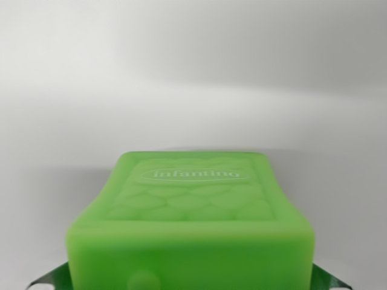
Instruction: Stack cube
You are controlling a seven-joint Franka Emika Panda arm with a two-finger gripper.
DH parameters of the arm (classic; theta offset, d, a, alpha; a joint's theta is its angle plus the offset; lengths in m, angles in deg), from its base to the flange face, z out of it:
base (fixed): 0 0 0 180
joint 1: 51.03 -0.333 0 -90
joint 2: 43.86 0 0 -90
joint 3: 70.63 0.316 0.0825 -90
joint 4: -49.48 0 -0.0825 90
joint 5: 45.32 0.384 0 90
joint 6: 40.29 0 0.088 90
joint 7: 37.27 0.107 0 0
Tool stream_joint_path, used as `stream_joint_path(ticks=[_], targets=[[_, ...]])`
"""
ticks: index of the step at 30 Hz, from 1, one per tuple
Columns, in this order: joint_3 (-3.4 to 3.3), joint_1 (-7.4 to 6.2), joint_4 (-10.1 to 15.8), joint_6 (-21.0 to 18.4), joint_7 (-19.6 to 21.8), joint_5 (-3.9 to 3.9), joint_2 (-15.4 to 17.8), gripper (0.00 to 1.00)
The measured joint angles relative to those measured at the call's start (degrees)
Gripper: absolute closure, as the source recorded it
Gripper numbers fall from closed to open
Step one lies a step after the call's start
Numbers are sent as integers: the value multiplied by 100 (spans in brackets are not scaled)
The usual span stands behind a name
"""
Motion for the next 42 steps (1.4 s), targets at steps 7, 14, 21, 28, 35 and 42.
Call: stream_joint_path(ticks=[7, 14, 21, 28, 35, 42], targets=[[0, -1, 1, -1, 0, 0, 0, 100], [-17, -18, 12, -24, 4, -1, 38, 100], [-55, -48, 44, -102, 15, -11, 162, 100], [-121, -108, 83, -219, 32, -32, 315, 100], [-217, -194, 138, -368, 58, -69, 519, 100], [-316, -274, 188, -537, 105, -140, 738, 100]])
